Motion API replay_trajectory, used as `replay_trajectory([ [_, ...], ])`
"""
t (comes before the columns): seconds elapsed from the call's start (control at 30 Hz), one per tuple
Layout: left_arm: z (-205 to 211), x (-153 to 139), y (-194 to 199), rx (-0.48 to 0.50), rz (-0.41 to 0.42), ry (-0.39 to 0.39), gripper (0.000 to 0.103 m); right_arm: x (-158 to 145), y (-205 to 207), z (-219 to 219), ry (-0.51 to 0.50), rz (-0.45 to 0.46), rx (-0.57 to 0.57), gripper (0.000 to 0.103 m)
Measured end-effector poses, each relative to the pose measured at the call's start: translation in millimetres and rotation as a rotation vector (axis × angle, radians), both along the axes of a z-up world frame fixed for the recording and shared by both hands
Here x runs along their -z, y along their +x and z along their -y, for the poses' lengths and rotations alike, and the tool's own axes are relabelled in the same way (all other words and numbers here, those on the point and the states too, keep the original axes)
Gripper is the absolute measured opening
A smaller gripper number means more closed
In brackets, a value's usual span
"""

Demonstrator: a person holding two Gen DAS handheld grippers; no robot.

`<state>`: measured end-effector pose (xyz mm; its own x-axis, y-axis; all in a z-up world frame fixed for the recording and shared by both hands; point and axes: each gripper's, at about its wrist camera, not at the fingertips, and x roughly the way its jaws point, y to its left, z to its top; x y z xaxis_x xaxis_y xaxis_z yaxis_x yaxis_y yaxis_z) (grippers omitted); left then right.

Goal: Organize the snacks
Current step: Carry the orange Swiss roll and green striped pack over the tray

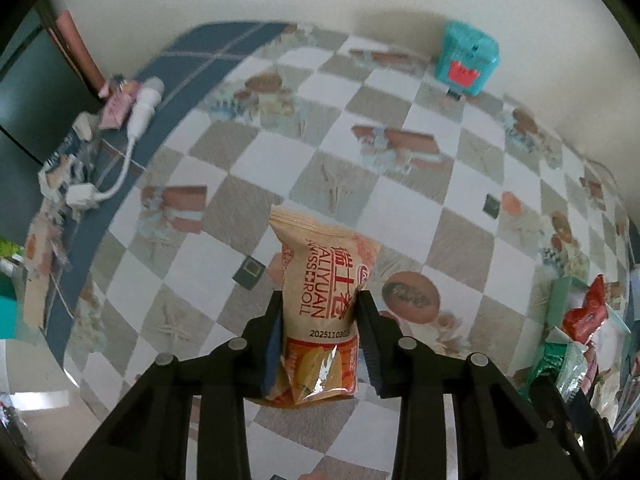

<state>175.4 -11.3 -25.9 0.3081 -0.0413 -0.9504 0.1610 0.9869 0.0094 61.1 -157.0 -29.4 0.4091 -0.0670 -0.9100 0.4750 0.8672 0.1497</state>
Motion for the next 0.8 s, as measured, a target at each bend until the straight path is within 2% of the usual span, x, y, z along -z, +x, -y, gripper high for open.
replay_trajectory([
  [0.27,17.2,-31.9,-17.9,0.072,0.074,-0.034,0.037,-24.1,-32.3,24.3,0.002,0.050,0.069,0.053],
  [0.37,34.7,-42.4,-31.5,0.127,0.097,-0.046,0.037,-27.2,-48.1,44.3,0.019,0.062,0.114,0.053],
  [0.43,51.6,-48.2,-43.0,0.181,0.099,-0.081,0.037,-27.1,-62.2,65.2,0.025,0.062,0.178,0.053],
  [0.63,118.1,-50.6,-81.3,0.389,0.023,-0.218,0.037,-21.6,-109.8,134.7,0.000,0.022,0.387,0.054],
  [0.8,168.7,-42.0,-113.0,0.523,-0.038,-0.268,0.037,-8.6,-129.5,167.3,0.054,-0.003,0.449,0.054],
])
